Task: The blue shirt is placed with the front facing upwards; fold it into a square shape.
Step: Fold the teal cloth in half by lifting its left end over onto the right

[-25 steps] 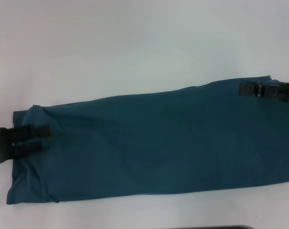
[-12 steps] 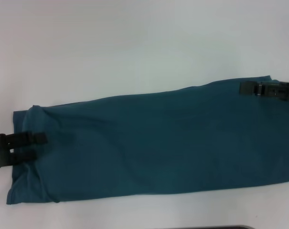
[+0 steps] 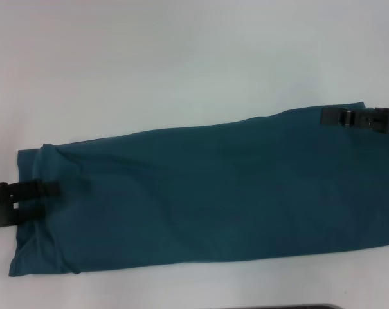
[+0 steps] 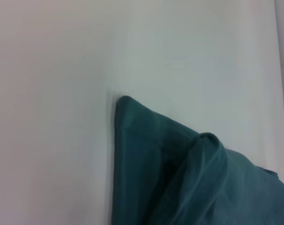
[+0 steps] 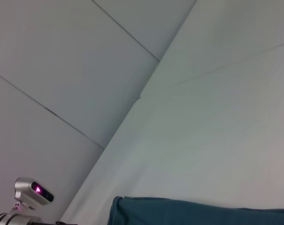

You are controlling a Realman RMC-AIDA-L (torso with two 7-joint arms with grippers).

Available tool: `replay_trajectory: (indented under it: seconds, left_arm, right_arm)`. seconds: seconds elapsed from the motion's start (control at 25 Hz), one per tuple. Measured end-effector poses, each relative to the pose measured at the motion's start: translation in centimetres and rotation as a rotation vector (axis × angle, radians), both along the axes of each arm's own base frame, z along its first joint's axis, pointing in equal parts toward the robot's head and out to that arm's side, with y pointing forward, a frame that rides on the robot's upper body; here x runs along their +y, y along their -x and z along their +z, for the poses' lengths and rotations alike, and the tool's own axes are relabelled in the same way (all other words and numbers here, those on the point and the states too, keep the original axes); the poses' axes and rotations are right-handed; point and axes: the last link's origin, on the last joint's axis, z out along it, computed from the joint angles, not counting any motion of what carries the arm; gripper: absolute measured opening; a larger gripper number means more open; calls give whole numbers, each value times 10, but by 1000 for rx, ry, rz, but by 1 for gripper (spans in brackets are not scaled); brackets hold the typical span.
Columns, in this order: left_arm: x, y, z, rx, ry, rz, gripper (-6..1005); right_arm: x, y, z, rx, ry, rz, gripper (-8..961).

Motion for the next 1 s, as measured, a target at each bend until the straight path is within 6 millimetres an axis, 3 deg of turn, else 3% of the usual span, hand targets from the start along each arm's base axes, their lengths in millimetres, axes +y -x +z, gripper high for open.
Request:
replay_trajectory:
  seconds: [0.6, 1.0]
  left_arm:
    - [3, -10, 14, -69, -55, -30, 873]
    - [13, -5, 4, -9, -55, -2, 872]
  right_arm:
    - [-1, -1, -1, 3, 2, -7, 885]
    - [-1, 0, -2, 12, 10, -14, 885]
